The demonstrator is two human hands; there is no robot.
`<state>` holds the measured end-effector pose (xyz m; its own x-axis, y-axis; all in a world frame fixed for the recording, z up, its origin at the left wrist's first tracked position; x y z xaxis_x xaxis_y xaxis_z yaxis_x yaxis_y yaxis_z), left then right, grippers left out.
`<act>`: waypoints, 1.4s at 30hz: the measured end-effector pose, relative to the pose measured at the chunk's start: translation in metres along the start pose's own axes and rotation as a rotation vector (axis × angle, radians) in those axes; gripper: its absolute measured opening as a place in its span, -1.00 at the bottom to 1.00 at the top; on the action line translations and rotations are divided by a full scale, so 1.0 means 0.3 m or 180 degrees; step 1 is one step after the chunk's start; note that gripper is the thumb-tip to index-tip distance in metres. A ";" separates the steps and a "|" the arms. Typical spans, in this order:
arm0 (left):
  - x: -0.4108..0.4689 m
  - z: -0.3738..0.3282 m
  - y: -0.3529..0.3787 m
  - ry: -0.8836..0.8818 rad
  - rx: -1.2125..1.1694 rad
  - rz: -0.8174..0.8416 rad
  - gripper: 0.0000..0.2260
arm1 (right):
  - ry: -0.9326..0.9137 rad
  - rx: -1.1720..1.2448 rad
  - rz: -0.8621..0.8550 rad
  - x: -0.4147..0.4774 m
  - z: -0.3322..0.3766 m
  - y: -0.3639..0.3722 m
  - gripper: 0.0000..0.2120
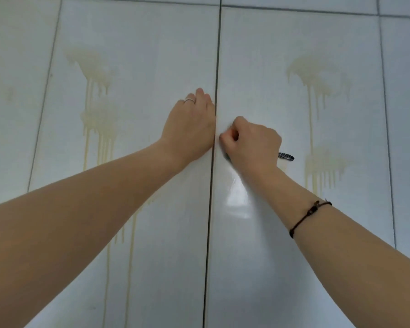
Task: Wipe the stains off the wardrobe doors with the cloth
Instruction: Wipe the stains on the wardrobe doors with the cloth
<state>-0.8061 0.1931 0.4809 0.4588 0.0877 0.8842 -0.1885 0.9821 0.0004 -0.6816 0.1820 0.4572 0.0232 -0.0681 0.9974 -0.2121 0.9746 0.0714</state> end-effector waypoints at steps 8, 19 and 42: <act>-0.008 -0.012 0.000 -0.0084 0.0073 -0.0063 -0.47 | 0.0252 -0.0084 0.0034 0.040 0.014 -0.002 -0.81; 0.017 -0.050 -0.017 -0.0645 -0.0055 0.0686 -0.47 | -0.0420 0.0104 -0.0208 -0.575 -0.242 -0.147 -0.71; 0.050 -0.083 -0.014 -0.0835 -0.0172 0.1097 -0.51 | -0.0454 0.0192 0.0594 -0.456 -0.143 -0.116 -0.81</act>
<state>-0.7768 0.1944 0.4824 0.1396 0.3734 0.9171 -0.2431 0.9108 -0.3338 -0.6356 0.1664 0.3180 -0.1592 0.0785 0.9841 -0.2579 0.9589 -0.1182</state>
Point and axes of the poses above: each hand's wrist, its own x-axis towards the middle knuckle, its own y-axis out of the palm, z = x × y, the point moved 7 cm from there along x, towards the middle knuckle, and after that the axes turned 2 degrees about y, right-handed, at the moved point
